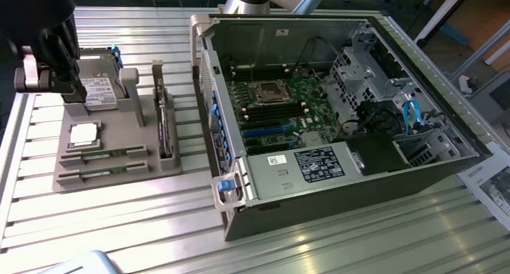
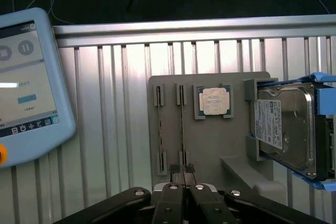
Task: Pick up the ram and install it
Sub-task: 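Pick up the ram and move it above insertion slot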
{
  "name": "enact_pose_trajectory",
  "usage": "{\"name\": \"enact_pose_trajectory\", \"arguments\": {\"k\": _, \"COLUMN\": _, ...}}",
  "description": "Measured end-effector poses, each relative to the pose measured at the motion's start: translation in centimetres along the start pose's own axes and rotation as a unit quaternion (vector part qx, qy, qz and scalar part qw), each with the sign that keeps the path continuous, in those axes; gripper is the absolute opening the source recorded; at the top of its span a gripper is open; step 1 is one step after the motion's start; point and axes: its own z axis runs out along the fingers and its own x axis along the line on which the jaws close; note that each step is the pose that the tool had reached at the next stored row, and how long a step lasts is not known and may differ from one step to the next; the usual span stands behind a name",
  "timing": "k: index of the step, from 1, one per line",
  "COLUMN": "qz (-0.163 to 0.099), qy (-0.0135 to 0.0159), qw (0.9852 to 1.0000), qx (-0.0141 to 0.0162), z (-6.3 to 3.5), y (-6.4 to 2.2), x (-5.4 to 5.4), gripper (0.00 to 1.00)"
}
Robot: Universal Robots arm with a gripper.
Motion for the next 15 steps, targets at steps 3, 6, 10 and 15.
{"name": "enact_pose_trajectory", "arguments": {"k": 3, "qz": 0.000, "qy": 0.0000, "qw": 1.0000, "qx": 0.0000, "z": 0.12, "y": 0.00, "x": 0.0, "gripper": 0.10}}
{"name": "enact_pose_trajectory", "arguments": {"k": 6, "qz": 0.000, "qy": 0.0000, "qw": 1.0000, "qx": 0.0000, "z": 0.34, "y": -0.01, "x": 0.0, "gripper": 0.10}}
{"name": "enact_pose_trajectory", "arguments": {"k": 10, "qz": 0.000, "qy": 0.0000, "qw": 1.0000, "qx": 0.0001, "z": 0.82, "y": -0.03, "x": 0.1, "gripper": 0.10}}
{"name": "enact_pose_trajectory", "arguments": {"k": 15, "qz": 0.000, "qy": 0.0000, "qw": 1.0000, "qx": 0.0002, "z": 1.77, "y": -0.06, "x": 0.3, "gripper": 0.10}}
